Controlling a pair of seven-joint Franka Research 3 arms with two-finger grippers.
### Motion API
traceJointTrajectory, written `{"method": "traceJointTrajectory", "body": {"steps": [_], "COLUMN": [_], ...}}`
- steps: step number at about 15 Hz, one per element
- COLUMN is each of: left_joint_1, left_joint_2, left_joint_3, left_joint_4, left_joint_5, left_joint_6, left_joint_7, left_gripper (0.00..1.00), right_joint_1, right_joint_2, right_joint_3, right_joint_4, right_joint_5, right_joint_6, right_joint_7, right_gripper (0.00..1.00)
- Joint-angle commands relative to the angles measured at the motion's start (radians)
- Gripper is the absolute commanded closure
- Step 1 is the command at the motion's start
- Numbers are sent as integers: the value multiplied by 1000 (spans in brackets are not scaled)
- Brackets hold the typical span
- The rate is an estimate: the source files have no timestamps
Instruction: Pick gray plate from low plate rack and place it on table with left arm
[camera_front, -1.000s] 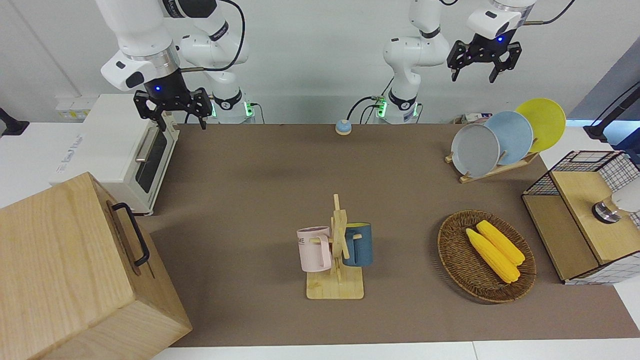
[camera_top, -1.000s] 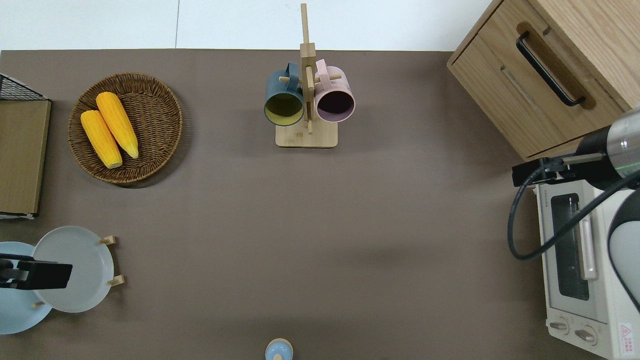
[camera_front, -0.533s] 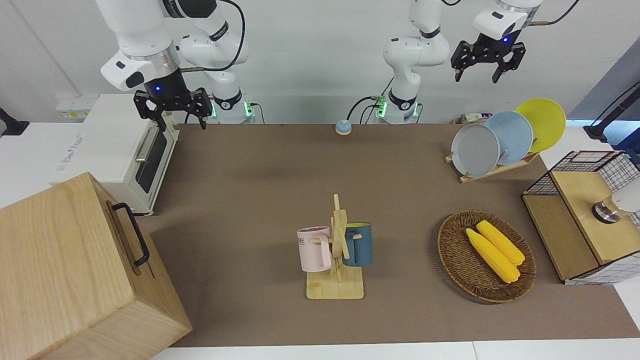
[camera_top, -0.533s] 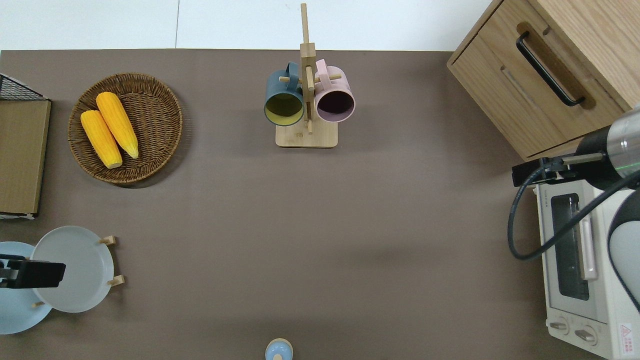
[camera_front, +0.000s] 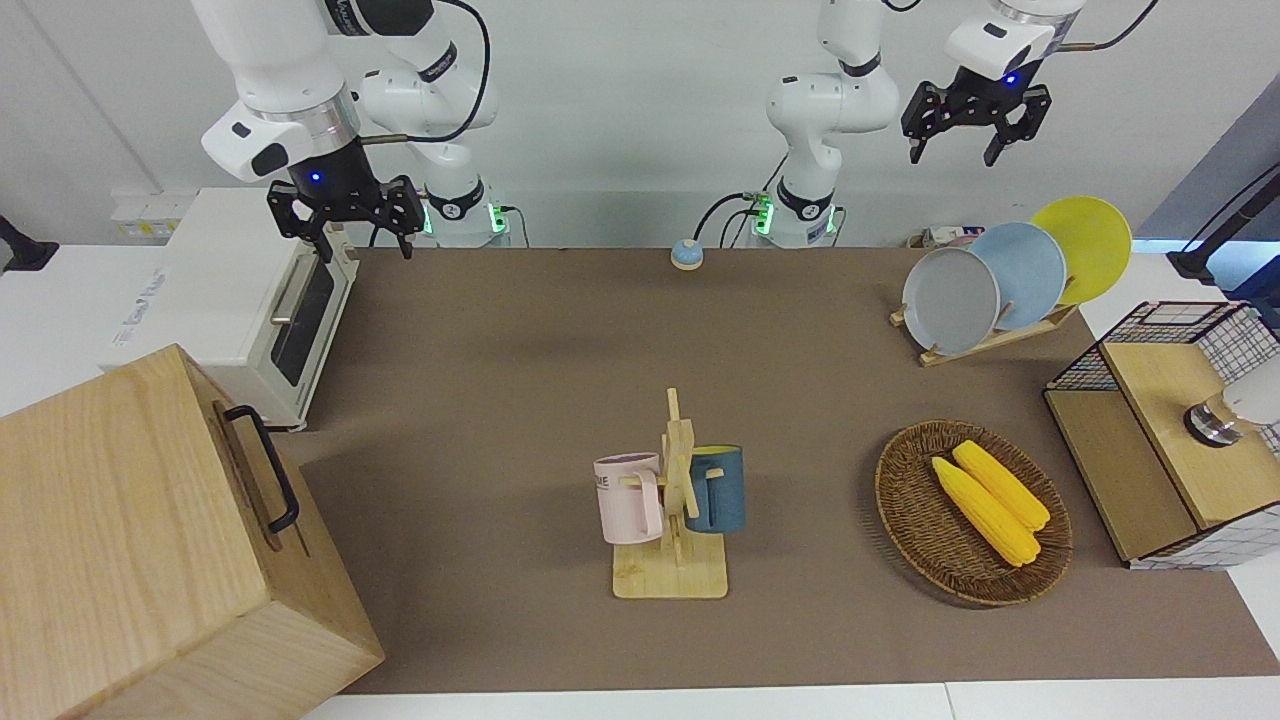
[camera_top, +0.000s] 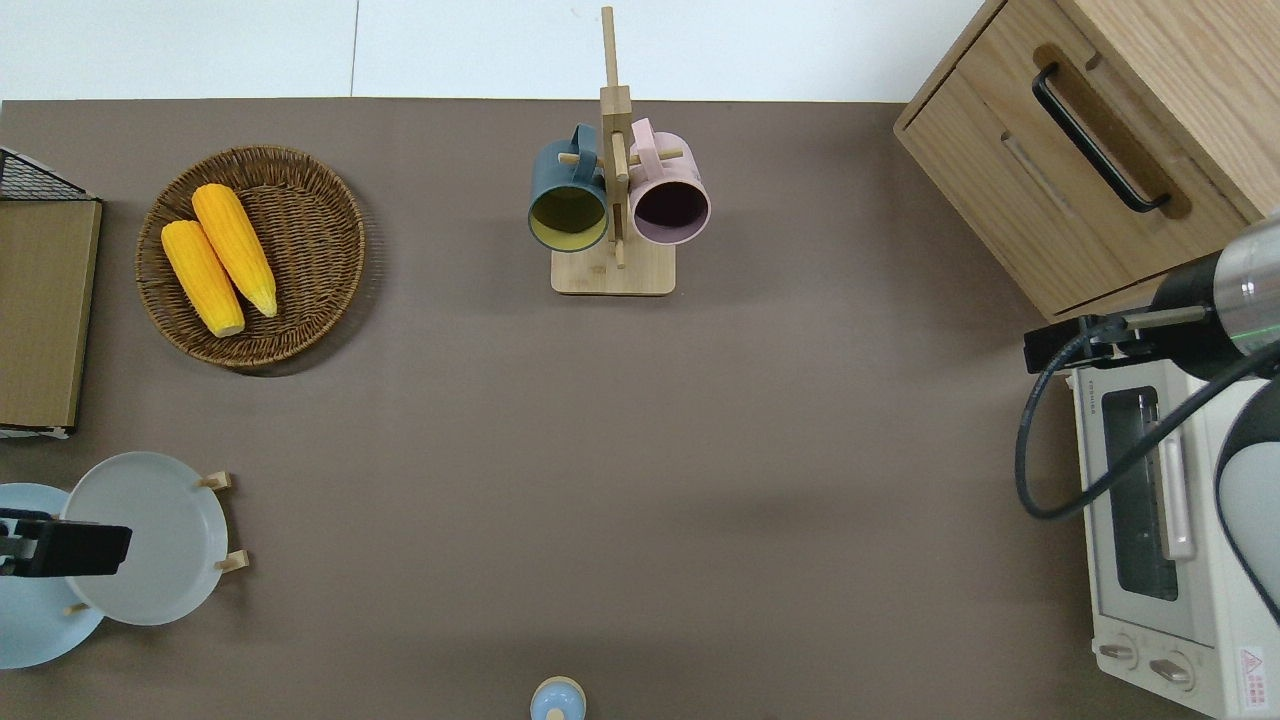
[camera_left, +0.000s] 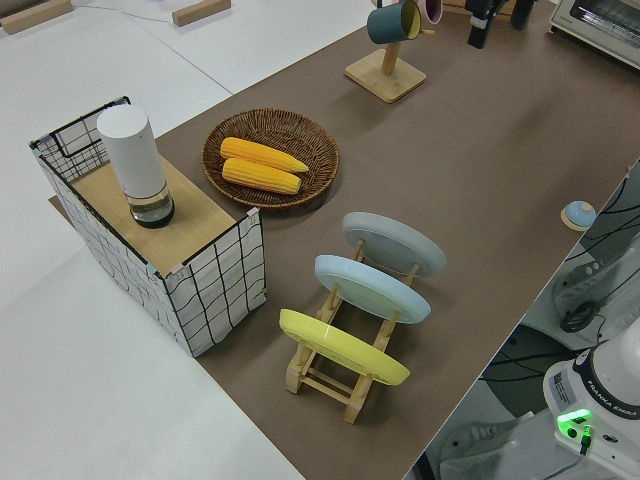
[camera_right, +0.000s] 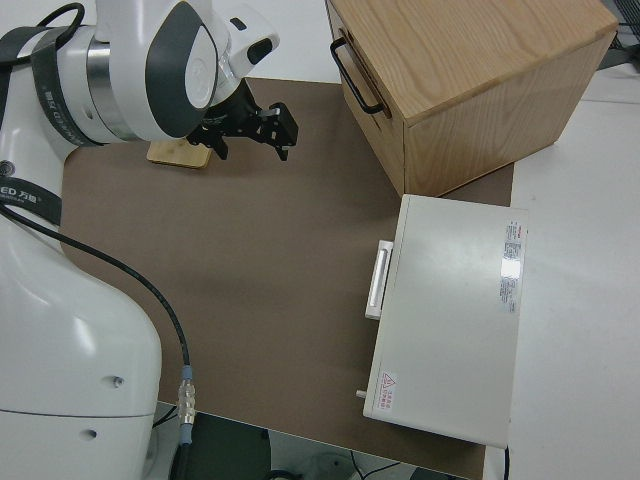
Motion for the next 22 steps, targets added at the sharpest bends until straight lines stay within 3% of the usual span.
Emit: {"method": "traceJointTrajectory", "body": {"steps": [1, 7, 12, 14, 22], "left_joint_1": [-5, 0, 0, 0, 17], "left_joint_2": [-8, -9, -8, -6, -5], "left_joint_3": [7, 30, 169, 201, 215], "left_joint_4": [-9, -15, -15, -15, -112], "left_joint_5": [-12, -10, -1, -1, 25], "left_joint_6": [-2, -8, 13, 22, 117], "left_joint_7": [11, 45, 229, 266, 257], "left_gripper": [0, 0, 0, 0, 5], "right_joint_1": [-22, -22, -21, -22, -22], "right_joint_2": [9, 9, 9, 9, 9], "right_joint_3": [20, 20, 20, 20, 20], "right_joint_4": [20, 20, 21, 21, 20], "right_joint_5": [-3, -3, -3, -3, -3], "right_joint_6": [-16, -16, -16, -16, -16], "right_joint_7": [13, 13, 13, 13, 13], "right_gripper": [17, 17, 17, 17, 17]}}
